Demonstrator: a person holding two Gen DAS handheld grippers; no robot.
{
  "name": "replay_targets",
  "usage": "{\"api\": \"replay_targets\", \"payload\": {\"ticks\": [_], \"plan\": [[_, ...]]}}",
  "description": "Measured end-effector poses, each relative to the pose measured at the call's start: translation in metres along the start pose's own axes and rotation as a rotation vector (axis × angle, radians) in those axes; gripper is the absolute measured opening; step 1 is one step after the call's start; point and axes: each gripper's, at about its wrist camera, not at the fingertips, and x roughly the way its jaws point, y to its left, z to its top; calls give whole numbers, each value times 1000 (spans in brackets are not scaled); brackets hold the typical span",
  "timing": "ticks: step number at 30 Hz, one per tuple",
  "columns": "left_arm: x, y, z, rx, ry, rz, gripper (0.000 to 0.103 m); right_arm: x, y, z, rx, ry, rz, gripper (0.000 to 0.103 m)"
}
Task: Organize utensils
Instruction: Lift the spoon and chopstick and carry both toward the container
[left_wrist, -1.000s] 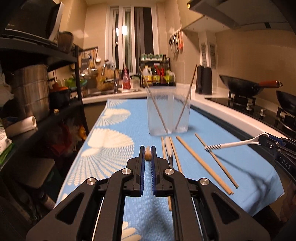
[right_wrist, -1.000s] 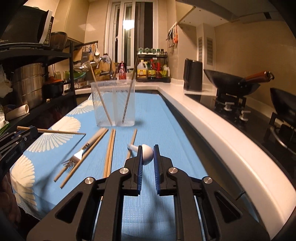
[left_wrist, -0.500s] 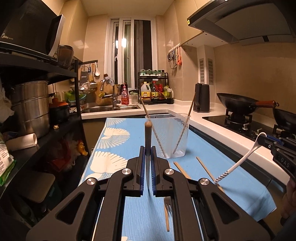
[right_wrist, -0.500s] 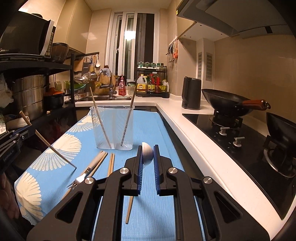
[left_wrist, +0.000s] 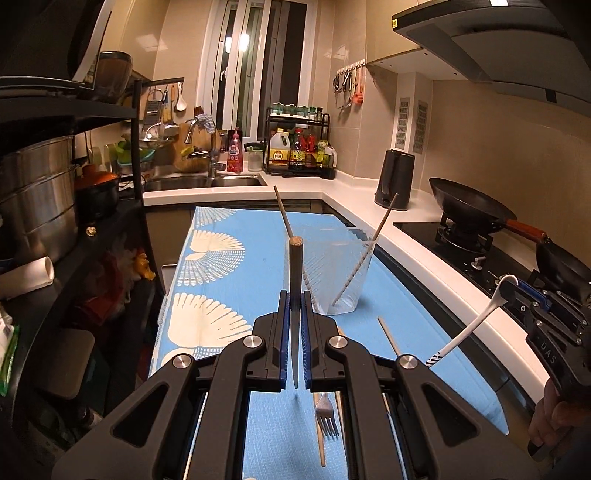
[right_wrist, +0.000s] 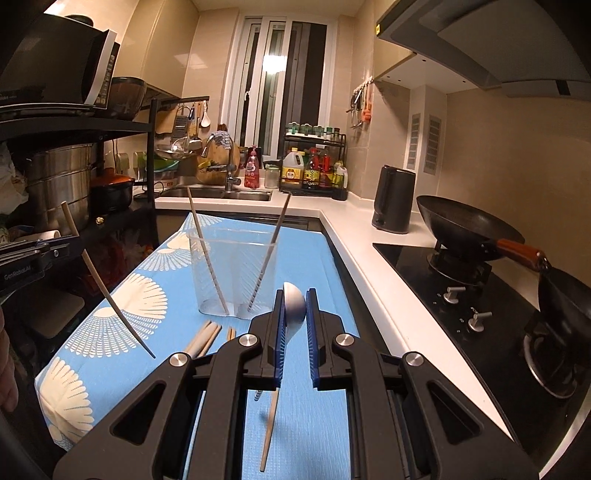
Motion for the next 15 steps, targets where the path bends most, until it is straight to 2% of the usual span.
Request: {"api": "replay_targets", "payload": {"ticks": [15], "plan": [[10, 1, 42, -9, 104, -66, 6, 9, 5, 42, 18, 30, 73, 10]]}}
